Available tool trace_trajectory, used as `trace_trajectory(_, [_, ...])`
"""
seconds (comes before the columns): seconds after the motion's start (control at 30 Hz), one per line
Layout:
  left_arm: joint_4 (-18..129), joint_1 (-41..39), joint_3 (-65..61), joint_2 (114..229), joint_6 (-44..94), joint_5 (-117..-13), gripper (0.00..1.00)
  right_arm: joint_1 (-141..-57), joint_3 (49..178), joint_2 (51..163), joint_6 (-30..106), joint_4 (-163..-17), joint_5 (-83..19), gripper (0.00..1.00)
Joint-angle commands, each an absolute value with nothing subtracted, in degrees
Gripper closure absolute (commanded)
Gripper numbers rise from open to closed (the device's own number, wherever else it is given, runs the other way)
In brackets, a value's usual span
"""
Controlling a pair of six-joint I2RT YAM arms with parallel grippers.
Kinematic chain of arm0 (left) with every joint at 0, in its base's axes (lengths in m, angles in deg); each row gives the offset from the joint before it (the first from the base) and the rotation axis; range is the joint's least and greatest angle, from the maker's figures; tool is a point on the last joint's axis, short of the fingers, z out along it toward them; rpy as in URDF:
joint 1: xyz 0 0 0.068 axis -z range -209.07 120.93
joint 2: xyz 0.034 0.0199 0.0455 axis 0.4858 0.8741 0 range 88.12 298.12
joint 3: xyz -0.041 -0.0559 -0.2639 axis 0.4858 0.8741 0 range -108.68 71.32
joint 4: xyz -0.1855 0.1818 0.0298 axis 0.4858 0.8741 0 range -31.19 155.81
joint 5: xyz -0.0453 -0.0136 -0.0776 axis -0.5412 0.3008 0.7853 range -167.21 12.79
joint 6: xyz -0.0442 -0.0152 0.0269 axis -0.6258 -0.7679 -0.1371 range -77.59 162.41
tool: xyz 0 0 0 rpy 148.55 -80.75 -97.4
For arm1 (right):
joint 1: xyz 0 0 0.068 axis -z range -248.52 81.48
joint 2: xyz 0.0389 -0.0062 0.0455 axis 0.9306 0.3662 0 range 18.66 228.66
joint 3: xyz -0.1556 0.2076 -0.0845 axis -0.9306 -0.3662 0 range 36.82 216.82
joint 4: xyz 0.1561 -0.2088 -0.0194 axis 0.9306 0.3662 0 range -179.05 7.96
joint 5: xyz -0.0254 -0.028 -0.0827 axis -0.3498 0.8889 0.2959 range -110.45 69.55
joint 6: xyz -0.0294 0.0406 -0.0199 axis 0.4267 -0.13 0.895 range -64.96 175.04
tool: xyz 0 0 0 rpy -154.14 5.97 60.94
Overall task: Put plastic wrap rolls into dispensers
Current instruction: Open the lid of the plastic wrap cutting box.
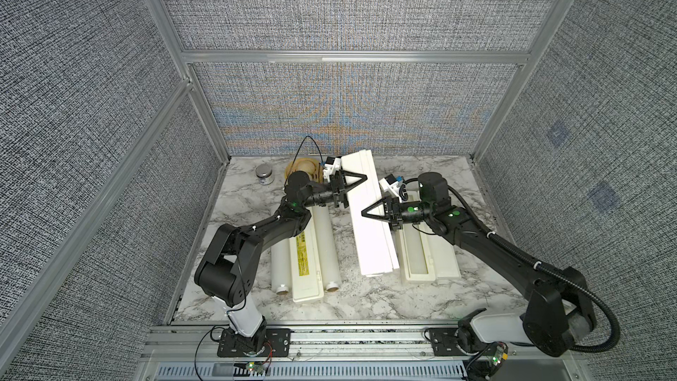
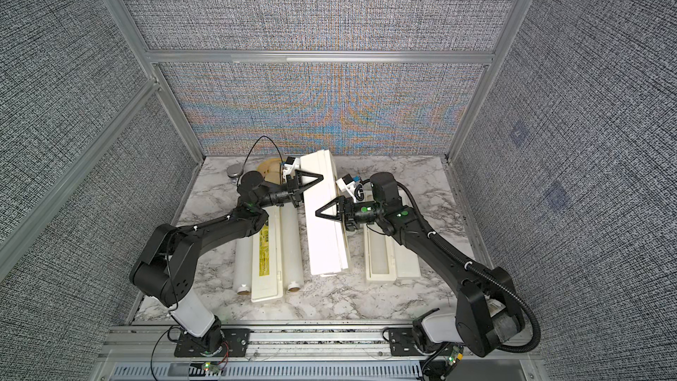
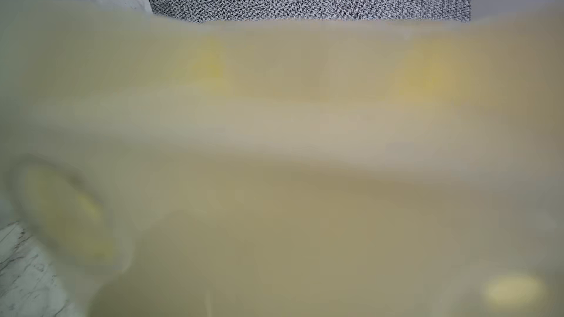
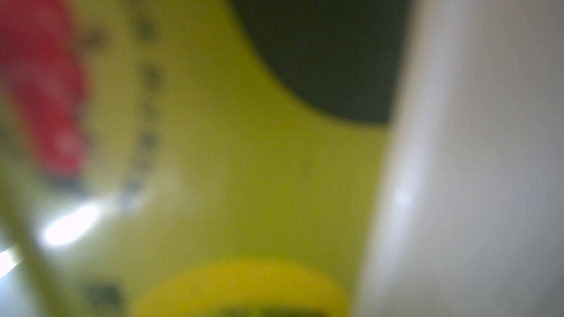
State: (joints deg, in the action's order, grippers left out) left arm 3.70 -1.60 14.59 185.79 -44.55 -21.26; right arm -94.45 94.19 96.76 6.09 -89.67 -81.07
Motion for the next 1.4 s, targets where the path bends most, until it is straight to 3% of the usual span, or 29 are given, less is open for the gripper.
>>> trace_trajectory(0.0, [6.2, -1.9, 14.4, 184.7, -42.2, -19.3, 0.09, -94.5, 94.7, 96.6, 7.1, -91.8, -83.0, 0.13])
trace_trajectory(0.1, [6.6, -2.8, 14.5, 184.5, -42.6, -19.5, 0.1, -93.8, 94.2, 95.9, 7.3, -91.1, -82.2, 0.13])
trace_trajectory(0.23, [6.9, -3.9, 14.7, 183.6, -42.6, -20.1, 0.03, -92.9, 94.2, 95.1, 7.2, -91.1, -81.8, 0.14])
trace_trajectory(0.73, [11.4, -3.9, 12.5, 184.0, -40.0, -21.1, 0.03, -94.5, 93.3, 96.5, 8.6, -90.1, -82.3, 0.14])
trace_trajectory(0.97, [13.8, -3.9, 12.3, 184.2, -39.1, -21.1, 0.18, -94.5, 93.3, 96.3, 9.6, -88.3, -81.8, 0.14])
trace_trajectory(1.2, [13.6, -3.8, 12.5, 184.2, -39.4, -20.7, 0.23, -94.2, 96.7, 96.8, 12.3, -85.3, -81.2, 0.01])
trace_trajectory(1.37, [13.5, -2.9, 13.1, 183.8, -38.8, -19.2, 0.25, -93.2, 101.5, 99.7, 15.7, -81.8, -81.8, 0.01])
